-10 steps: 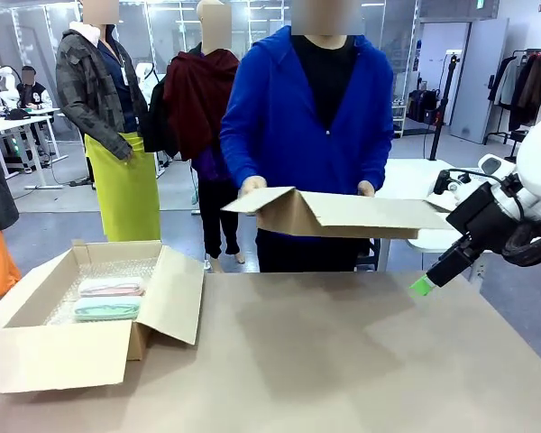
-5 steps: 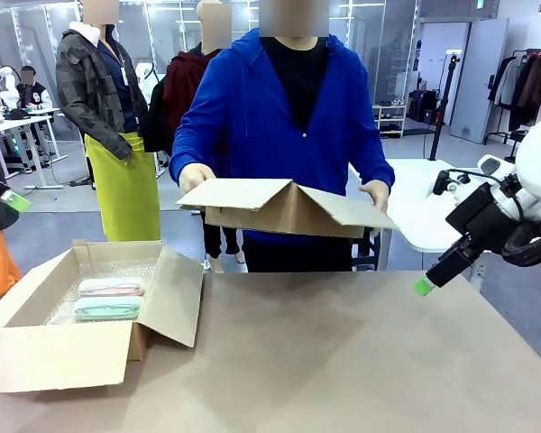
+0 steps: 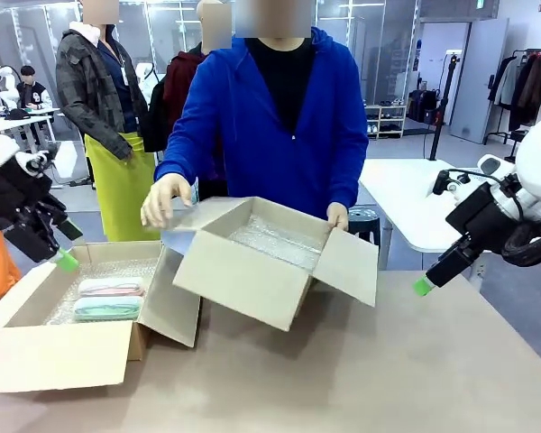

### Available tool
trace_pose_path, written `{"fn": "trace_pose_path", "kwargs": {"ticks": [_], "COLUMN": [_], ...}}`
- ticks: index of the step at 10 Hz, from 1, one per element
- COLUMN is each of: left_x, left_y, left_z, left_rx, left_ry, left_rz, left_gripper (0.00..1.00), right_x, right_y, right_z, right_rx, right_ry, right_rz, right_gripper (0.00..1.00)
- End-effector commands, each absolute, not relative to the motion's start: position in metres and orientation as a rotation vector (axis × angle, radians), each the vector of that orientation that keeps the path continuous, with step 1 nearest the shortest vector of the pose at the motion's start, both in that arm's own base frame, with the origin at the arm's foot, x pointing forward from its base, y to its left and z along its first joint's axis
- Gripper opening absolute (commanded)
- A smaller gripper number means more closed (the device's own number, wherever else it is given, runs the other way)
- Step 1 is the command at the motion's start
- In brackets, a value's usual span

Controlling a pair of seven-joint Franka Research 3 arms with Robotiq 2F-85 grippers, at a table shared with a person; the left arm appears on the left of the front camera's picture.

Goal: Pack the glasses set securely to prepare it for shipping.
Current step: Position the Package Box on the left side of the table.

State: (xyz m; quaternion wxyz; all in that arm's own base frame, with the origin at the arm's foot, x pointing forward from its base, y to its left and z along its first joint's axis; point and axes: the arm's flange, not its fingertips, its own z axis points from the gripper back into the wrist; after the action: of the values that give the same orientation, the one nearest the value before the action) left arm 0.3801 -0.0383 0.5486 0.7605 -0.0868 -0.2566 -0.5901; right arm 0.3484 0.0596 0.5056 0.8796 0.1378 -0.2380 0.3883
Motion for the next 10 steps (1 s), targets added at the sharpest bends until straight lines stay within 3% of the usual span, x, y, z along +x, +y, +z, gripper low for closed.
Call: {"fn": "trace_pose_path", "kwargs": {"ticks": [1,10], "left_x": [0.3798,0.3801], "left_y": [-0.0375,-0.0383], "left_z": [0.5478,0.5486], "left_rx": [-0.155,-0.189], "left_ry": [-0.571,-0.559], "left_rz": [-1.268,-1.284], "left_gripper": [1.0,1.0], "right_x": [0.3482,0.3482], "right_y": [0.0615,0.0615], "right_z": [0.5053,0.5053], "right_rx": [0.278,0.278], "right_ry": [-0.504,-0.504], "right_rz": [0.81,0.81], "right_gripper": [1.0,1.0]}}
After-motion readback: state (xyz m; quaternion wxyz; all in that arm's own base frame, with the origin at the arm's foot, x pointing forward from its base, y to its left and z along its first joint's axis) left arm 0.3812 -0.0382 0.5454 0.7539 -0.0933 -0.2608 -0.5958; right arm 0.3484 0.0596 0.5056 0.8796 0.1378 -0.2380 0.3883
